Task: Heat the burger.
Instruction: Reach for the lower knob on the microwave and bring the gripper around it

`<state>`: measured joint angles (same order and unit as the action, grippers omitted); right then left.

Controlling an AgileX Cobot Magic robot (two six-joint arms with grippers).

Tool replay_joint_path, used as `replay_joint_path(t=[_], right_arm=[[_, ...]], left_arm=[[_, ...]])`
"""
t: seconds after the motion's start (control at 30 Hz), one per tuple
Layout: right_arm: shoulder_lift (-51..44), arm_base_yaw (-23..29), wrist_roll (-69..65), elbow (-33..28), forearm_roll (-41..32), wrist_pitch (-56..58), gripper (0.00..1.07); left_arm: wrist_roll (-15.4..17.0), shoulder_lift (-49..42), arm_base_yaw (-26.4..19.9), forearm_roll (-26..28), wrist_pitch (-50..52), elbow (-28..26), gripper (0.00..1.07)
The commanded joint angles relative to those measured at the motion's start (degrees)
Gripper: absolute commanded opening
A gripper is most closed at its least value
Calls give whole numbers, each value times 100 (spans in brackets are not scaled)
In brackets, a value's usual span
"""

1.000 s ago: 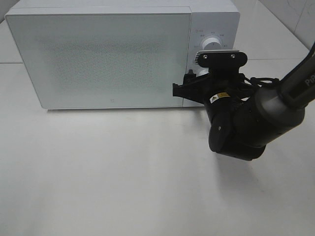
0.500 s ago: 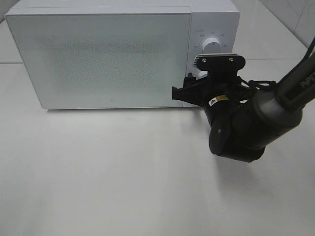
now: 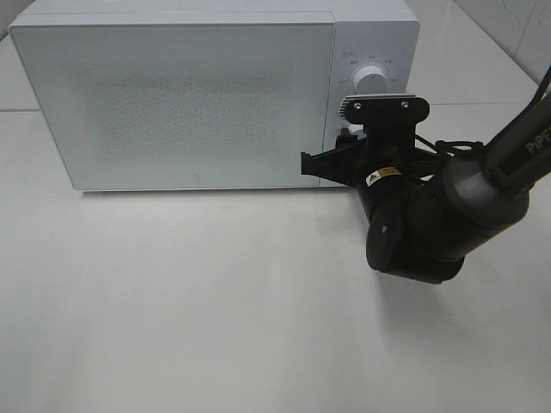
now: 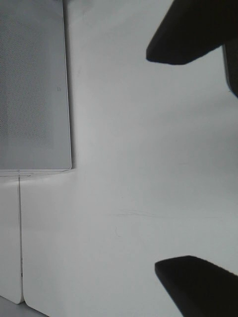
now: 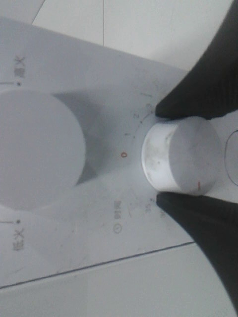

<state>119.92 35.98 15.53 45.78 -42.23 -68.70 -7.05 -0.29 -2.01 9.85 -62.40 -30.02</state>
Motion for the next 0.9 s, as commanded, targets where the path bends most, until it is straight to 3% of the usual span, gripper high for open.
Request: replay_joint_path(t=[0.03, 0.5, 0.9], right_arm=[[-6, -57, 0, 115, 69, -1152, 2], [-6, -57, -596, 115, 361, -1152, 4], [-6, -57, -4102, 115, 1243, -825, 5]], left_arm=[[6, -126, 6, 40, 86, 17, 99], [6, -126, 6, 40, 86, 17, 99], [6, -126, 6, 40, 86, 17, 99]])
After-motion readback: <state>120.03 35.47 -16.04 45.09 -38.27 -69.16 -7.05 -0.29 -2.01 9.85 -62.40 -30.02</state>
